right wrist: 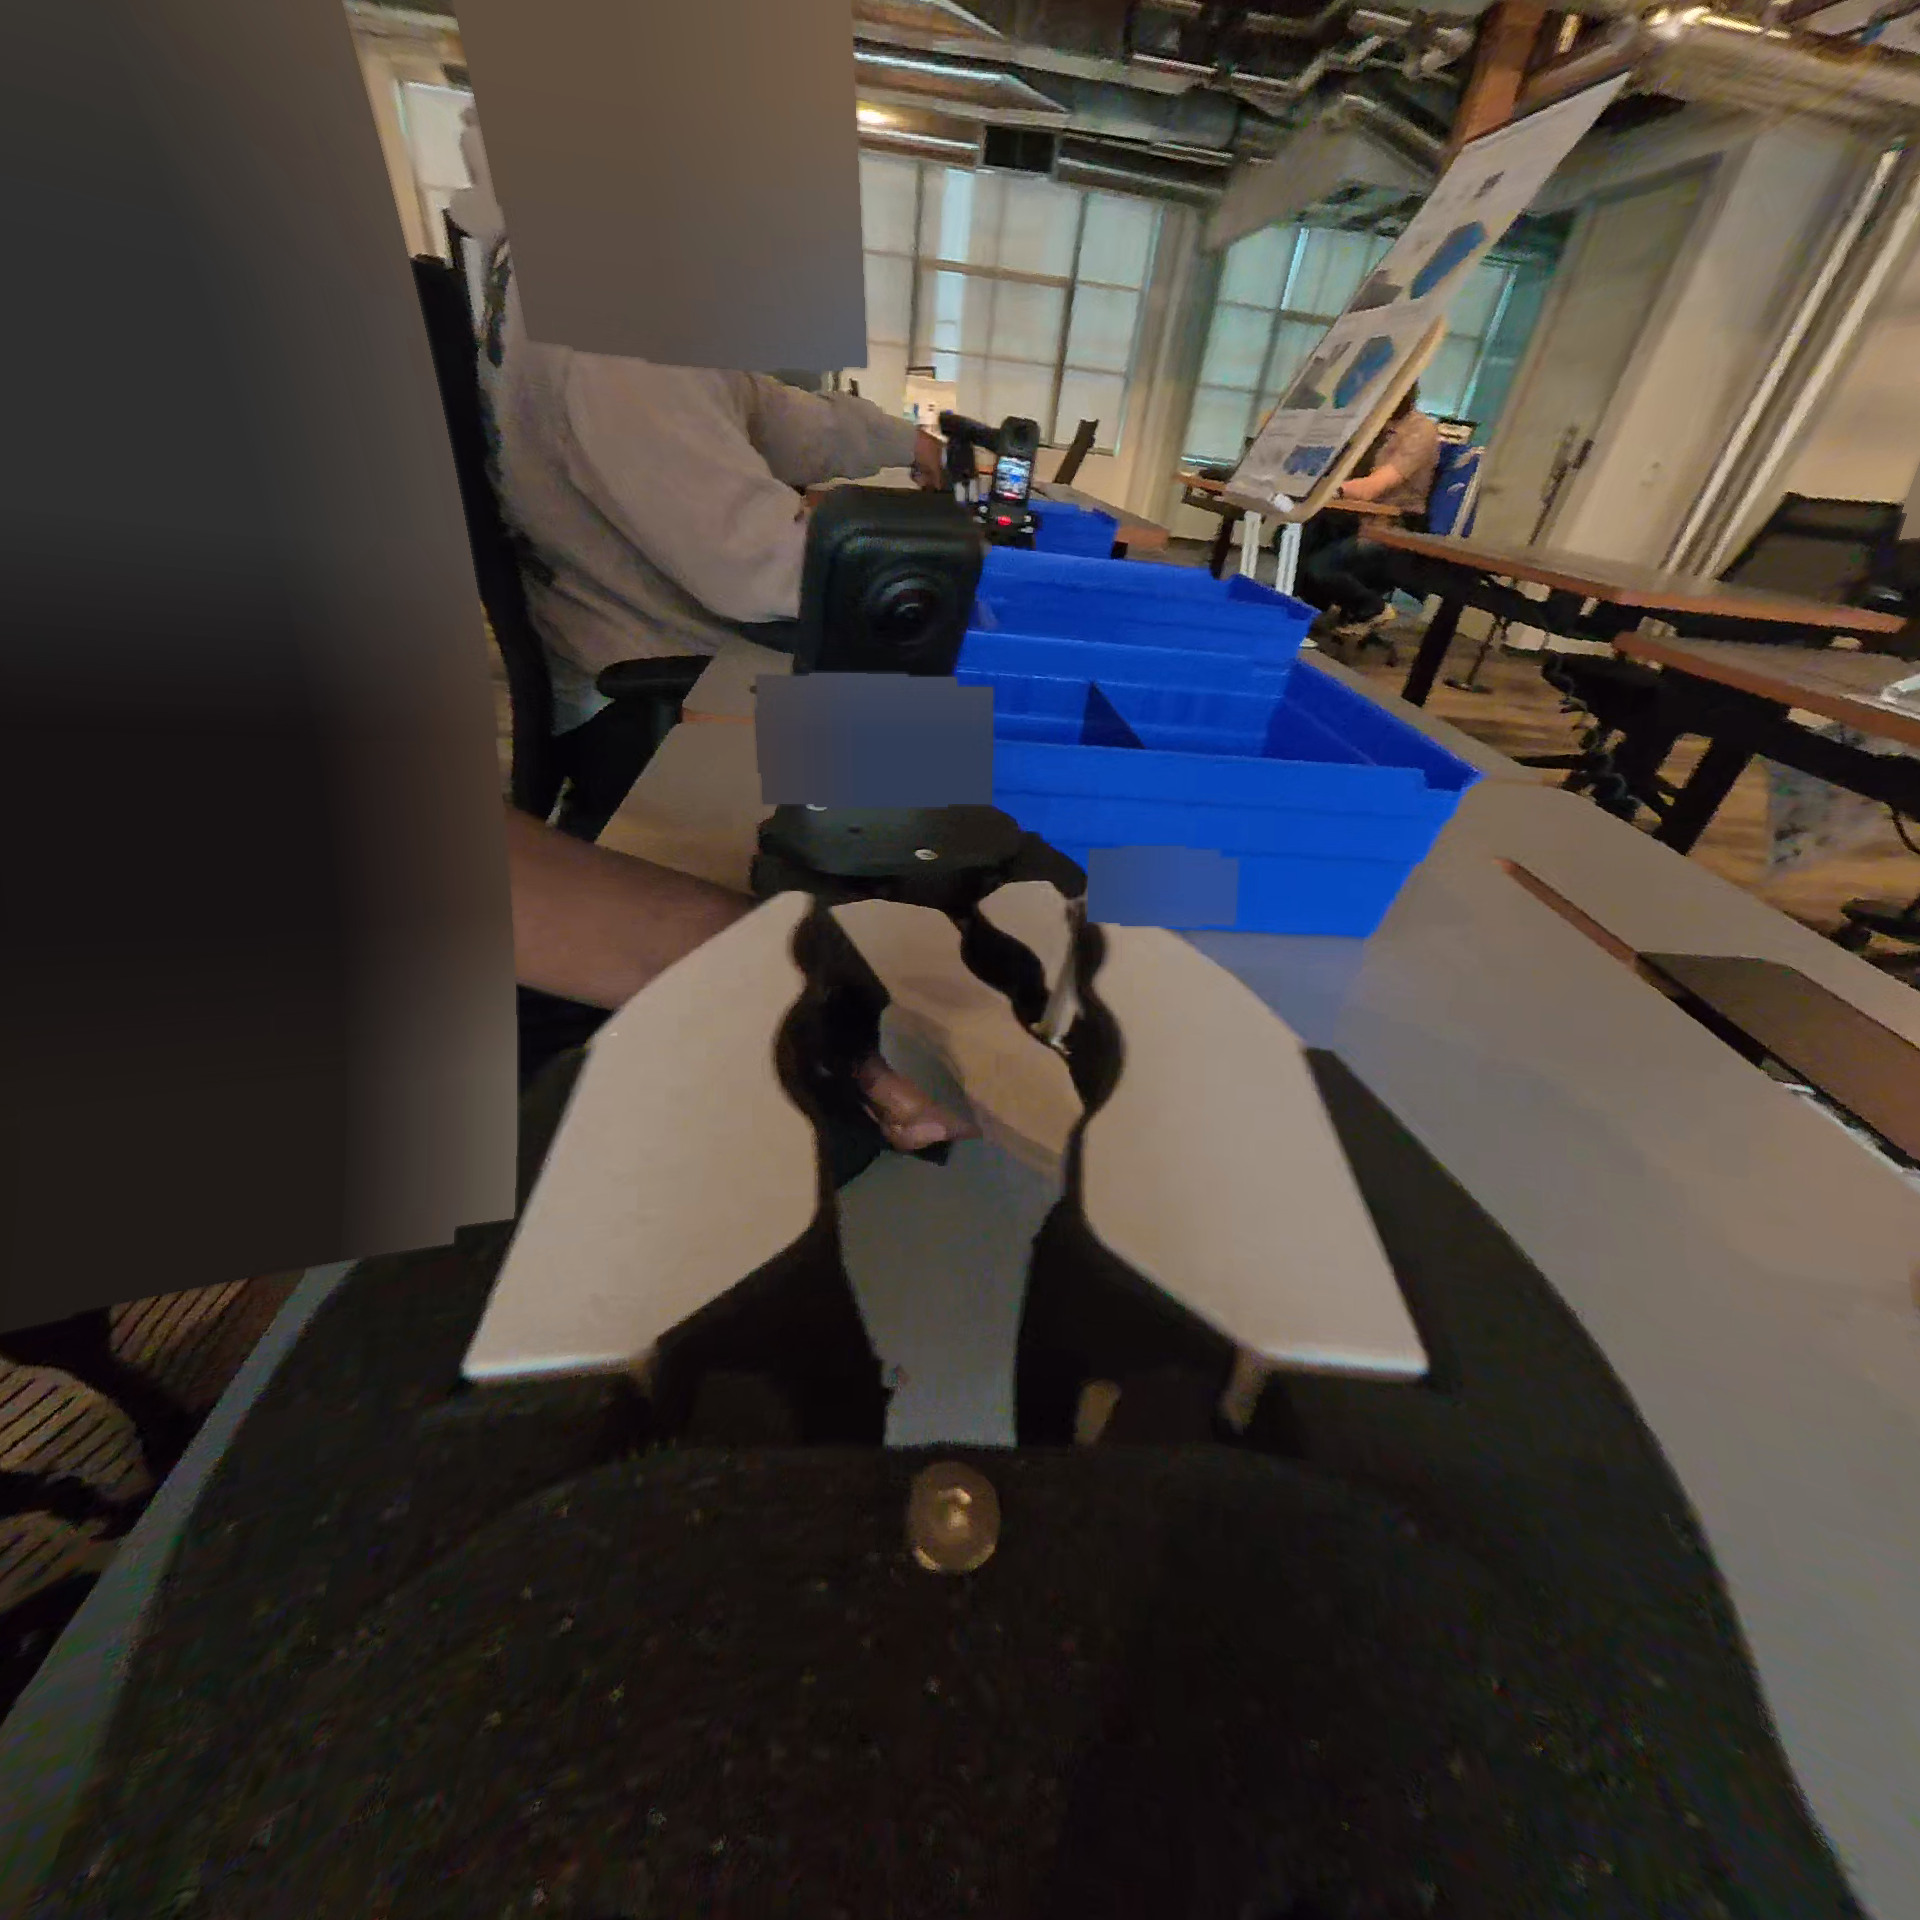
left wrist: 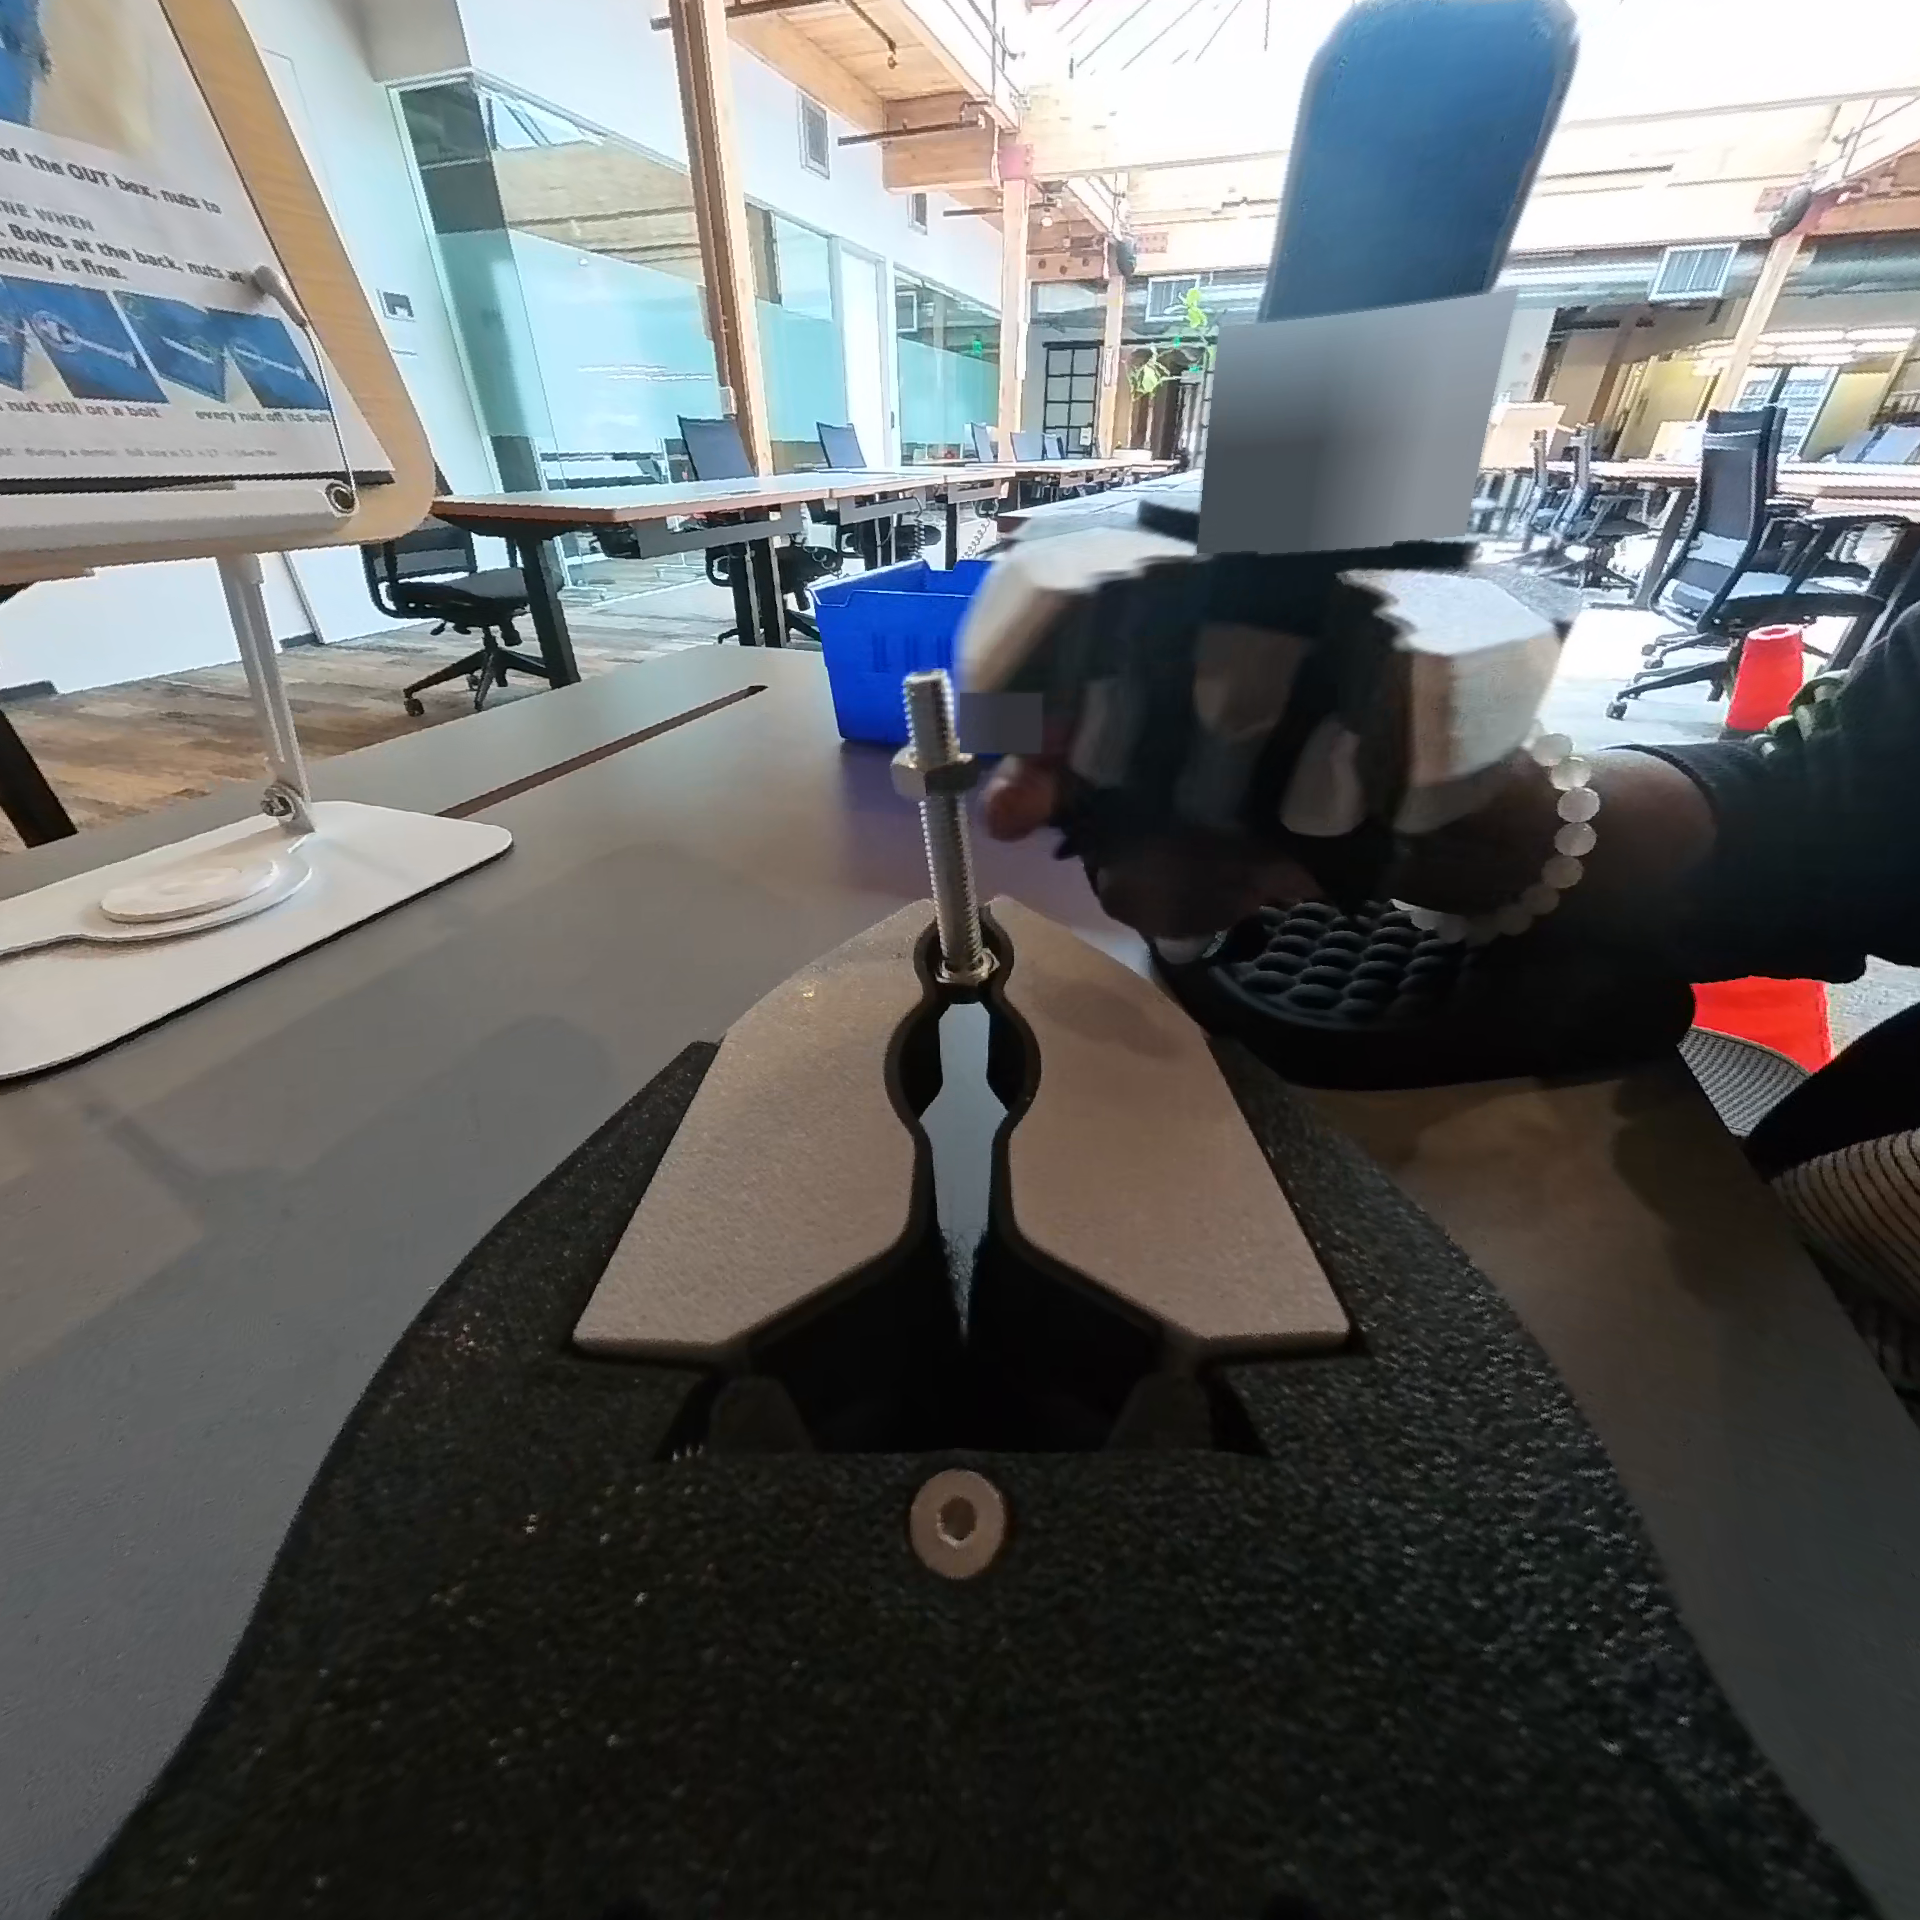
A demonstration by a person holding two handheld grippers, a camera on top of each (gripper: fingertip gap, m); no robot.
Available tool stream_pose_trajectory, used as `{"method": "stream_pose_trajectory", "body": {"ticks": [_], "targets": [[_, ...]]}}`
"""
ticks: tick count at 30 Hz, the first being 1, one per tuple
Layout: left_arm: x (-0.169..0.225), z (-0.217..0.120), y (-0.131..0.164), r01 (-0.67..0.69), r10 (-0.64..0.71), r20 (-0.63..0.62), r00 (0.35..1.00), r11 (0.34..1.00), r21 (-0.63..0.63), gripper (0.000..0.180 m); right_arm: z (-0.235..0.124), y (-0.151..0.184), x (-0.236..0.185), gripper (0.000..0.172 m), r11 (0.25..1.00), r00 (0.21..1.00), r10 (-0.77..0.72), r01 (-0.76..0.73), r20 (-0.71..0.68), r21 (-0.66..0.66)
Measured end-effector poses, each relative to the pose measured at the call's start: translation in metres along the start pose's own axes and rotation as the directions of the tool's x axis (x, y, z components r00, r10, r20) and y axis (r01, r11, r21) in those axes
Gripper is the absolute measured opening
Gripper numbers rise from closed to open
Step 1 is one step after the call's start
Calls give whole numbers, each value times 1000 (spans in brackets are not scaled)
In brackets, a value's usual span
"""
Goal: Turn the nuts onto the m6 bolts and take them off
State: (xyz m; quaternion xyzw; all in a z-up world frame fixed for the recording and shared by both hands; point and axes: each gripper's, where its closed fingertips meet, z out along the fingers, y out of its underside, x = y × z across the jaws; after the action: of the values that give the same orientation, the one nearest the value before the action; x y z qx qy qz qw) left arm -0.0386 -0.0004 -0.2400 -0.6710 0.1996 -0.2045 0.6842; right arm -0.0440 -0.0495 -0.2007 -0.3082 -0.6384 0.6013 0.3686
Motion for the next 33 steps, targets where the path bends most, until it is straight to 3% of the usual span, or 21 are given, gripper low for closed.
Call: {"method": "stream_pose_trajectory", "body": {"ticks": [2,3,5,7,9,13,15,17,18,19,21,24,27,30,33], "targets": [[0,0,0,0,0,0,1000,1000,1,3,3,4,5,75,1000,999,20,-20,-27,-20],[0,0,0,1,-1,1,1000,1000,2,3,5,6,4,80,999,1000,22,-23,-22,-35],[0,0,0,1,-1,0,1000,1000,2,3,5,7,-3,63,999,1000,7,-6,12,-45],[-1,0,0,1,-1,3,1000,1000,3,3,1,3,-10,23,999,998,-32,33,52,-21],[0,0,0,1,-1,1,1000,1000,1,3,-1,-1,-8,21,1000,999,-23,23,40,-2],[0,0,0,1,-1,1,1000,1000,2,3,3,4,4,70,1000,1000,3,-4,-28,-18],[0,0,0,1,-1,1,1000,1000,1,3,6,7,2,80,999,1000,14,-15,-13,-44],[0,0,0,0,0,0,1000,1000,1,3,5,8,-5,63,999,1000,3,-2,21,-52],[-1,0,0,0,0,4,1000,1000,2,3,2,7,-10,30,998,998,-25,28,53,-47],[-1,0,0,4,-4,6,1000,1000,4,3,-1,3,-16,11,999,995,-40,43,88,-26],[-2,0,-1,8,-8,5,1000,1000,7,3,-3,1,-14,12,999,996,-32,34,83,-21],[-1,-1,-1,7,-7,5,1000,1000,9,3,-5,3,-5,27,998,998,-38,41,48,-47],[-2,-1,-1,17,-17,3,1000,1000,12,3,-12,-7,5,43,987,995,-83,89,49,-133],[-2,-2,-2,22,-22,1,1000,1000,18,3,-16,-18,14,62,922,979,-126,176,163,-344],[-5,-3,-3,44,-45,2,999,999,29,3,-14,-32,26,52,779,932,-183,332,313,-532]]}}
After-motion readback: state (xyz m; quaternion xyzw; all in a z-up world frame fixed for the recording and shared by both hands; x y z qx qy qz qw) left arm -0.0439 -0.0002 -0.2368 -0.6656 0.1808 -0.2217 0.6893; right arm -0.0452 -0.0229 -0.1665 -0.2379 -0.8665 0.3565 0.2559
